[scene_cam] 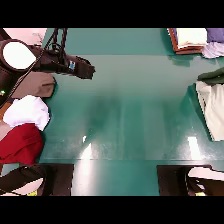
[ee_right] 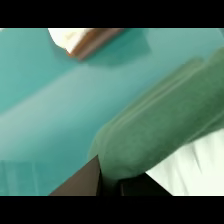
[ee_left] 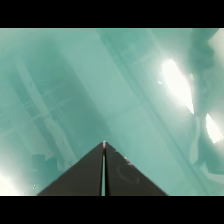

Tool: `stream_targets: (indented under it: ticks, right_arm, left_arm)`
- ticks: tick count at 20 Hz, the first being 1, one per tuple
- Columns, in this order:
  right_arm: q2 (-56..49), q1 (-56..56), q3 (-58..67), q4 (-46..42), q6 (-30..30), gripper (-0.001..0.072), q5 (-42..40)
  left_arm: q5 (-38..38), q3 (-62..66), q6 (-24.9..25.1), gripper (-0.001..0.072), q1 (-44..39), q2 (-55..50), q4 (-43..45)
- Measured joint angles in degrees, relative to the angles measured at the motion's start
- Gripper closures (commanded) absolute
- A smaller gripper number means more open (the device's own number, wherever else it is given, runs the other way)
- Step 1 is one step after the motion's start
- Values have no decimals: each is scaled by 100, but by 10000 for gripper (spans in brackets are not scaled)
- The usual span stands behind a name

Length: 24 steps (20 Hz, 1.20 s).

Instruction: Fold the shirts.

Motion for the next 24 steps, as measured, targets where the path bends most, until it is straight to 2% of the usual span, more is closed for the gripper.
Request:
stream_targets:
  ticks: [6,7,8,9,10,16,19,22,23,24]
  right_arm:
    - [737,-577,-1394,-955,-13,681,595]
    - [831,-673,-1628,-1154,-13,552,708]
    - [929,-782,-1862,-1386,-11,322,802]
    - [1014,-885,-2072,-1628,-11,140,905]
    - [1097,-999,-2291,-1875,-7,111,951]
    - [1572,-1587,-3018,-2490,195,115,1067]
    - [1825,-1436,-3119,-2022,302,115,973]
    - [2055,-745,-3156,-1314,356,127,857]
    - [2114,-428,-3163,-1132,361,181,811]
    - [2173,-63,-3167,-1012,361,281,776]
  left_arm:
    - [-24,0,66,683,0,0,0]
    - [-24,0,72,684,0,0,0]
    - [-26,0,81,684,0,0,0]
    - [-26,0,83,684,0,0,0]
    - [-26,0,87,683,0,0,0]
    - [-26,0,101,683,0,0,0]
    - [-24,0,98,683,0,0,0]
    - [-24,0,98,683,0,0,0]
    - [-26,0,98,683,0,0,-2]
    - [-22,0,98,683,0,0,-2]
